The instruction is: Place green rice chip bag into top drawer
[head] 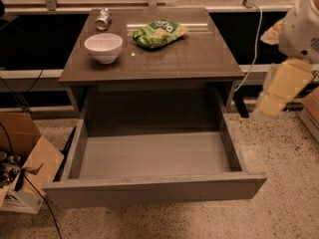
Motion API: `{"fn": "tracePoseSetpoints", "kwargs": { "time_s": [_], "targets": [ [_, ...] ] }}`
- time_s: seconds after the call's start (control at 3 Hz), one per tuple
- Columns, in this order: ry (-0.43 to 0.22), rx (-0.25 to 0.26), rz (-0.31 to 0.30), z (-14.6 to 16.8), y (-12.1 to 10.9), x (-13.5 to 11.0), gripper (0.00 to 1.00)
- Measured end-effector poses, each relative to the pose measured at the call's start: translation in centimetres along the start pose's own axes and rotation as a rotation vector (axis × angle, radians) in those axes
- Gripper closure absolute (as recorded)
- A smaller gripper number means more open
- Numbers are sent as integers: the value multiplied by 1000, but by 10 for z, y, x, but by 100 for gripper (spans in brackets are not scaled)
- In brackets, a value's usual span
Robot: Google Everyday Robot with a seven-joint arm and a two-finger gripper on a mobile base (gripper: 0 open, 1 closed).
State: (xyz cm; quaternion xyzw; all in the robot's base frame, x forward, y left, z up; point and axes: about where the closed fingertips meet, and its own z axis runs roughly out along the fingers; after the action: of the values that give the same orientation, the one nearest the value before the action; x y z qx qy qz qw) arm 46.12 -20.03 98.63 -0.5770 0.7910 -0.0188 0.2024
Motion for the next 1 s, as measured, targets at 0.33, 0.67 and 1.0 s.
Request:
{"fn": "tracePoseSetpoints", "kwargs": {
  "time_s": [0.33, 0.67, 1.0],
  "targets": [
    [-73, 49, 124, 23, -47, -37, 0],
    [-97, 58, 202, 45, -77, -56, 0],
    [-95, 58, 232, 72, -109, -75, 0]
  ]
}}
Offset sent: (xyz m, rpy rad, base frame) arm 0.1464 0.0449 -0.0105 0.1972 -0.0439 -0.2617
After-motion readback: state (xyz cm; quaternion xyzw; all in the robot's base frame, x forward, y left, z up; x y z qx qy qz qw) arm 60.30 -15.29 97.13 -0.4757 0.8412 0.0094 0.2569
